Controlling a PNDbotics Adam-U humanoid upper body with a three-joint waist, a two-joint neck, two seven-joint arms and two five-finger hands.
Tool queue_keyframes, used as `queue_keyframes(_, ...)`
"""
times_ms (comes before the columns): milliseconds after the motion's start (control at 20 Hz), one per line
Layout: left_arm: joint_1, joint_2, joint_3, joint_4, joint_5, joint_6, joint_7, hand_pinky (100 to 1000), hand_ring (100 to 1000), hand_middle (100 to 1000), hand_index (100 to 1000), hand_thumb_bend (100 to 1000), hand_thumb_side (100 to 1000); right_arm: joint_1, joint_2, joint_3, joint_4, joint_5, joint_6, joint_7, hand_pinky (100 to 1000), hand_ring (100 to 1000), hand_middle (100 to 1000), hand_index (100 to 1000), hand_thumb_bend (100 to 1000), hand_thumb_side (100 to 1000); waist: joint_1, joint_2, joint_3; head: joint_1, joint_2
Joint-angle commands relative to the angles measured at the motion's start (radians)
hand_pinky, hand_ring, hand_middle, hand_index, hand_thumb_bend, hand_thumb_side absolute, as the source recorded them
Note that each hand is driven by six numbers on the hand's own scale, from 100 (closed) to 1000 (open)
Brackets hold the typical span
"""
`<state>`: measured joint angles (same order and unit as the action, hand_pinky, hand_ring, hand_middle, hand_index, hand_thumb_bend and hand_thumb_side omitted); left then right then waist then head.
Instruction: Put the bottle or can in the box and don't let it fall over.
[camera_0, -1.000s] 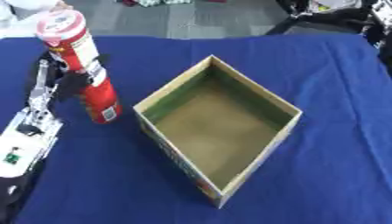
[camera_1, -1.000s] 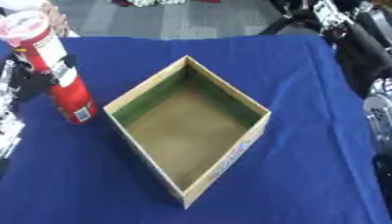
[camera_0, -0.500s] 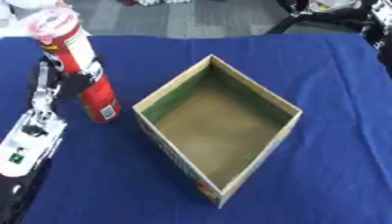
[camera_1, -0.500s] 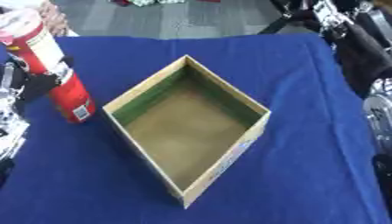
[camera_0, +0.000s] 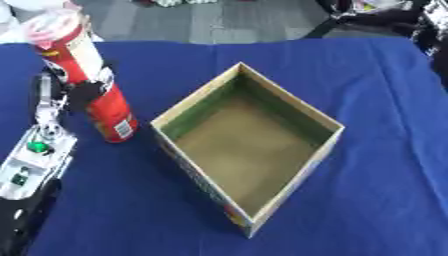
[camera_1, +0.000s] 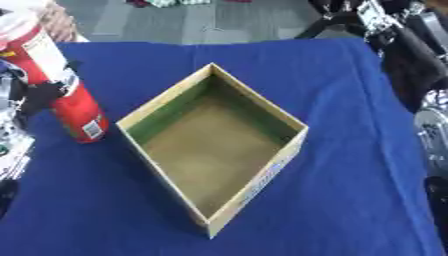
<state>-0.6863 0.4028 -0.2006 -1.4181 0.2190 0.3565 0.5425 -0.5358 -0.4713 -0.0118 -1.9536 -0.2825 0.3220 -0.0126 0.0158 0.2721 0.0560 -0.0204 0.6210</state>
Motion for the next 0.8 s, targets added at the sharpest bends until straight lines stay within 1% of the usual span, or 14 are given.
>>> queue_keyframes(50,-0.016,0.025,0.002,-0.031,-0.012,-0.005,0.005,779,440,420,428,100,404,-0.013,-0.014,-0.009,-0.007,-0.004,-0.001,-0.001,954,812,848,888,100,523,0.001,-0.019,-0.001,-0.003,-0.008)
queue_keyframes(250,-0.019,0.034,0.006,-0.062,-0.052,-0.005,0.001,772,428,390,399,100,425,-0.013,-0.015,-0.009,-0.007,-0.005,-0.001,-0.001,954,812,848,888,100,523,0.002,-0.023,0.000,-0.005,-0.006)
queue_keyframes(500,-0.033,0.042,0.014,-0.160,-0.096,-0.003,-0.014,772,429,385,397,100,387,-0.012,-0.015,-0.009,-0.007,-0.007,-0.002,-0.002,954,812,849,888,100,523,0.002,-0.030,0.002,-0.008,-0.002)
queue_keyframes(650,-0.063,0.046,0.001,-0.237,-0.103,0.023,-0.038,771,429,383,397,100,365,-0.014,-0.014,-0.012,-0.009,-0.009,-0.003,-0.006,954,812,850,888,100,523,0.003,-0.036,0.005,-0.011,0.003)
queue_keyframes(800,-0.099,0.035,-0.018,-0.304,-0.100,0.055,-0.065,770,428,382,397,100,358,-0.017,-0.014,-0.012,-0.010,-0.012,-0.004,-0.010,954,813,851,888,100,523,0.002,-0.041,0.005,-0.022,0.012)
